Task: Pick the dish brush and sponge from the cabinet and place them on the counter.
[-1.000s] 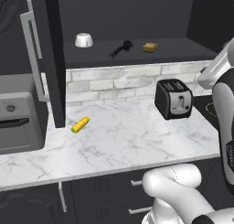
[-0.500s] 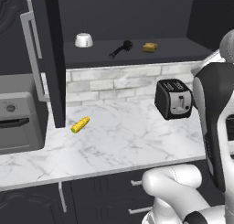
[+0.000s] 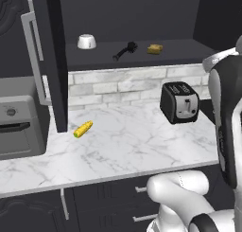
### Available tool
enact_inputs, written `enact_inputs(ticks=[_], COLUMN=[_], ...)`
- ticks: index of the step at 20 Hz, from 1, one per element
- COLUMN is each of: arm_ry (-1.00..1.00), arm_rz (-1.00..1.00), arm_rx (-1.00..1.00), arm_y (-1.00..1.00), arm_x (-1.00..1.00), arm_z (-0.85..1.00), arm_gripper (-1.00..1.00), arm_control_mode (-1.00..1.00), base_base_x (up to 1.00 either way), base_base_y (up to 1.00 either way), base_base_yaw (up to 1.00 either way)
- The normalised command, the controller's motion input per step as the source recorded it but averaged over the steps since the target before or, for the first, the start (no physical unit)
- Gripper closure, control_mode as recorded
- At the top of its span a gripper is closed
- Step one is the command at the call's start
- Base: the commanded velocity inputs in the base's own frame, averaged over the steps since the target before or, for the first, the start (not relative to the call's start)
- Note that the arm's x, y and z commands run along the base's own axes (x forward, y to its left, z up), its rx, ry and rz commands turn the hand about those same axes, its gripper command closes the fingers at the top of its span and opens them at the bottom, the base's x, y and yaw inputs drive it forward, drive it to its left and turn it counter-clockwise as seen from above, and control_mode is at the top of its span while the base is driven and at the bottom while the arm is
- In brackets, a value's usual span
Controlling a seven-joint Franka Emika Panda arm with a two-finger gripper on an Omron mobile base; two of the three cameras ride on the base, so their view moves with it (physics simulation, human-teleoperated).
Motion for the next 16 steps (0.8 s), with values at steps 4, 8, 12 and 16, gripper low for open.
enact_inputs(ticks=[4, 8, 12, 16], arm_ry=[-0.02, -0.09, -0.09, -0.27], arm_rz=[0.0, 0.0, 0.01, 0.04], arm_rx=[0.21, 0.13, 0.07, 0.0], arm_y=[-0.1, 0.0, 0.0, -0.01], arm_x=[0.0, 0.0, -0.09, -0.3], arm_z=[0.24, 0.2, 0.05, -0.22], arm_gripper=[-1.0, -1.0, -1.0, -1.0], arm_control_mode=[-1.0, -1.0, -1.0, -1.0], base_base_x=[0.0, 0.0, 0.0, 0.0], base_base_y=[0.0, 0.0, 0.0, 0.0], base_base_yaw=[0.0, 0.0, 0.0, 0.0])
